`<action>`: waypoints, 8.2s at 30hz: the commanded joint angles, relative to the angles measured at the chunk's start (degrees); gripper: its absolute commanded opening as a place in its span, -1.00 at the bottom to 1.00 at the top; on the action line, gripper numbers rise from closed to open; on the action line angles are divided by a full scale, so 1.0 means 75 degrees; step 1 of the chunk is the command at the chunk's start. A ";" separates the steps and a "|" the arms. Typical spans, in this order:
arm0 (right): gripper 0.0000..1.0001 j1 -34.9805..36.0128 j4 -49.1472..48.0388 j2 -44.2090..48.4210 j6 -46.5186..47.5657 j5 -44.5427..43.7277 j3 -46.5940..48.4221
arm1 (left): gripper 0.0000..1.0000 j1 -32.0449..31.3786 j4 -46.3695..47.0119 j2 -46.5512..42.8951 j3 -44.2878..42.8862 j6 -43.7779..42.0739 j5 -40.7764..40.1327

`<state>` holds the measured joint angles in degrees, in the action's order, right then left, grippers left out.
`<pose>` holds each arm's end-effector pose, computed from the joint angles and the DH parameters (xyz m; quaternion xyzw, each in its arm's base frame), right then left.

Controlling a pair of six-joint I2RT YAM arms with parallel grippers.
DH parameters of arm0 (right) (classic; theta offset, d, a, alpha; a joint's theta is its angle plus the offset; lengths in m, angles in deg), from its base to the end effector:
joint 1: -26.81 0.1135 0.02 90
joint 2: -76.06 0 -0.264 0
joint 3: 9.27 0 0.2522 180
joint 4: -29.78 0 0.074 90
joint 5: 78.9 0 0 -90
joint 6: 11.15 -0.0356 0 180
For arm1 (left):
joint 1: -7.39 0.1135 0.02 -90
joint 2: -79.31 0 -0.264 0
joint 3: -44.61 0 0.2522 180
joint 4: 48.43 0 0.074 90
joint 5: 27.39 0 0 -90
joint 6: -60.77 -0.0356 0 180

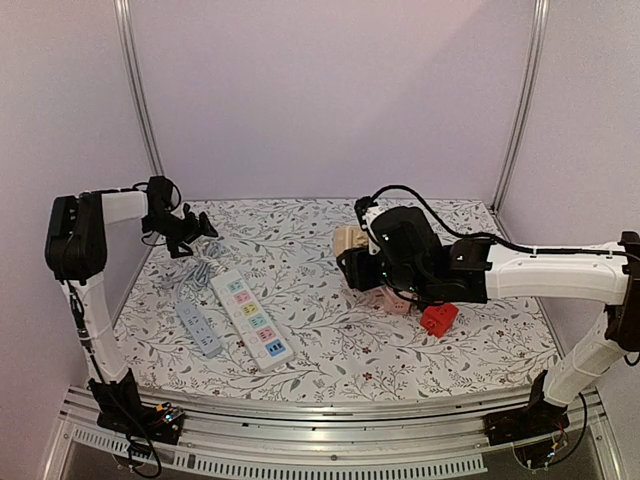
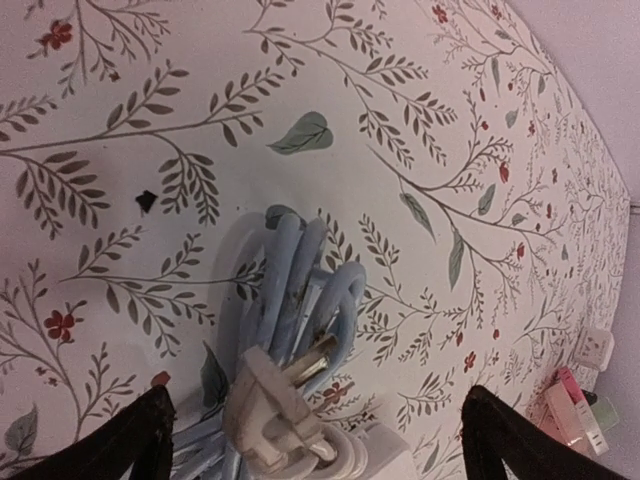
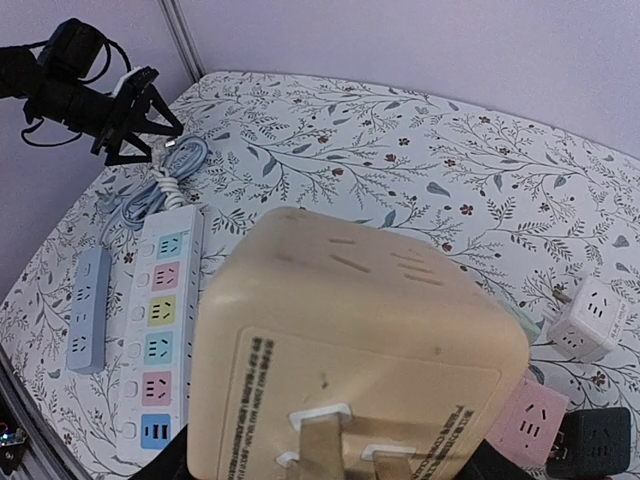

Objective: Pull the plug off the socket

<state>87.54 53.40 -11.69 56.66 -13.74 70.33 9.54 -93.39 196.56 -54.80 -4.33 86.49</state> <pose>0.1840 0.2977 0.2856 -0.1828 0.8399 0.1738 0.4805 0.4299 0.0017 0.1762 -0.1751 0.9359 -0.2425 0.1859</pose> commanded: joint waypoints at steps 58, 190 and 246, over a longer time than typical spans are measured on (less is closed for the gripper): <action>0.98 0.0609 -0.0761 -0.1272 -0.0776 0.0705 -0.0461 | 0.99 -0.6060 0.2829 -0.6008 0.5898 -0.0073 -0.1009; 0.02 0.1271 -0.1813 -0.1785 0.7354 0.2469 -0.0224 | -0.53 -0.5103 -0.0885 -0.4350 0.2361 -0.2378 0.3961; -1.00 0.2262 -0.0967 -0.0252 0.4532 0.2029 -0.0484 | -0.62 -0.3873 -0.0163 -0.4460 0.2706 -0.1167 0.1984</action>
<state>101.96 40.64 -15.43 93.64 -5.22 64.67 -24.12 -100.56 165.04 -34.78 -14.95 108.80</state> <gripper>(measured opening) 0.055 0.577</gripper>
